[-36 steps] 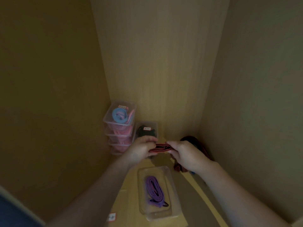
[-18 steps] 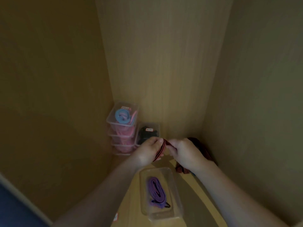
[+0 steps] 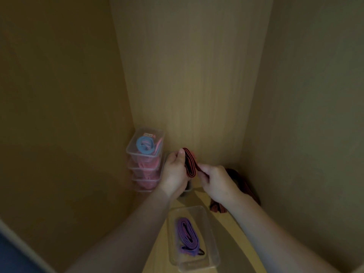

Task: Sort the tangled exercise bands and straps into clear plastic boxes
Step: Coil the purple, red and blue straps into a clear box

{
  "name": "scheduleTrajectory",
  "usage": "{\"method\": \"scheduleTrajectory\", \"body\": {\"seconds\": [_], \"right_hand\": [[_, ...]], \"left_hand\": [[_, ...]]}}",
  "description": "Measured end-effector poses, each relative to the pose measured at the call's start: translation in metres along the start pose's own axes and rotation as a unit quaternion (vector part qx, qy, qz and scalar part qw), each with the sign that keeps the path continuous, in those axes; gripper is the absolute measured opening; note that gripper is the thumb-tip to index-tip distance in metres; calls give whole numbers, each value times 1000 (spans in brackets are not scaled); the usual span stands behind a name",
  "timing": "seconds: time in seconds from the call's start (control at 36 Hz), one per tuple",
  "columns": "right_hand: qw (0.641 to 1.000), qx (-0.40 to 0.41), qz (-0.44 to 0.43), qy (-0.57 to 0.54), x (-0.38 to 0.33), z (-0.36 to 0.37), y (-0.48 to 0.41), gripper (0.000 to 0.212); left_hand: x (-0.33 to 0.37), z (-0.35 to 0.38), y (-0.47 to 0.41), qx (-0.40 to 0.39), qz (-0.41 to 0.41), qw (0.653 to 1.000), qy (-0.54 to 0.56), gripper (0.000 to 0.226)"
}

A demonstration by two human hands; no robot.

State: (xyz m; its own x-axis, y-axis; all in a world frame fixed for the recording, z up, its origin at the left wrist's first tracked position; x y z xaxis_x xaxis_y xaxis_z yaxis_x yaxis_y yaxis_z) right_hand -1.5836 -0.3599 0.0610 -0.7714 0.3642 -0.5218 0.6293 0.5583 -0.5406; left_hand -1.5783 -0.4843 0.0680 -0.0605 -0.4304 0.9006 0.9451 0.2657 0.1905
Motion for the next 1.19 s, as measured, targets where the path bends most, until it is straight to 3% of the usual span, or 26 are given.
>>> {"method": "scheduleTrajectory", "body": {"seconds": [0.22,0.36,0.44,0.5,0.56,0.61,0.67,0.81,1.03,1.08,1.19], "right_hand": [[1000,-6,-21,-20,1,7,0,37],[991,1,-79,111,6,1,3,33],[978,-53,-117,164,8,-4,6,39],[971,-108,-138,164,11,-8,5,30],[962,-159,-155,161,11,-11,3,23],[956,-182,-161,164,8,-13,0,23],[955,-183,-165,166,7,-14,-2,24],[970,-155,-131,135,10,-16,-3,23],[994,19,-30,106,18,-21,-8,26],[995,29,-22,97,16,-22,-7,25],[992,-36,-43,109,17,-25,-5,24]], "left_hand": [[-3,0,-5,7,8,996,85,26],[-5,-7,-3,-56,-5,992,109,23],[3,-19,-5,-32,-8,999,-7,17],[5,-29,-13,-19,-3,990,-140,16],[11,-36,-16,-55,20,951,-304,12],[9,-35,-13,-134,16,883,-449,15],[7,-33,-8,-175,-19,845,-506,19],[6,-31,-3,-215,-56,855,-468,16],[-7,-14,-5,-137,-4,948,-288,21],[-10,-10,-4,-138,-16,951,-277,19],[-6,-9,-2,-186,-63,929,-314,21]]}}
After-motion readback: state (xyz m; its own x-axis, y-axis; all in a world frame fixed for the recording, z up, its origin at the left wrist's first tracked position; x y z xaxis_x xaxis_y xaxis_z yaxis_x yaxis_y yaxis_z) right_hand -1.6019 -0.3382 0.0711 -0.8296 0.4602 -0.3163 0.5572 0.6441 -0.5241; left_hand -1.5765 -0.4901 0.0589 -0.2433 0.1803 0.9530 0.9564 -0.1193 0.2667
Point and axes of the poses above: each hand's wrist, its own y-axis away from the middle knuckle, its own z-axis out of the palm, x = y × z, the point moved 3 cm from there along -y, towards the middle knuckle, and after that the axes turned 11 degrees about -z, right-handed, at the moved point
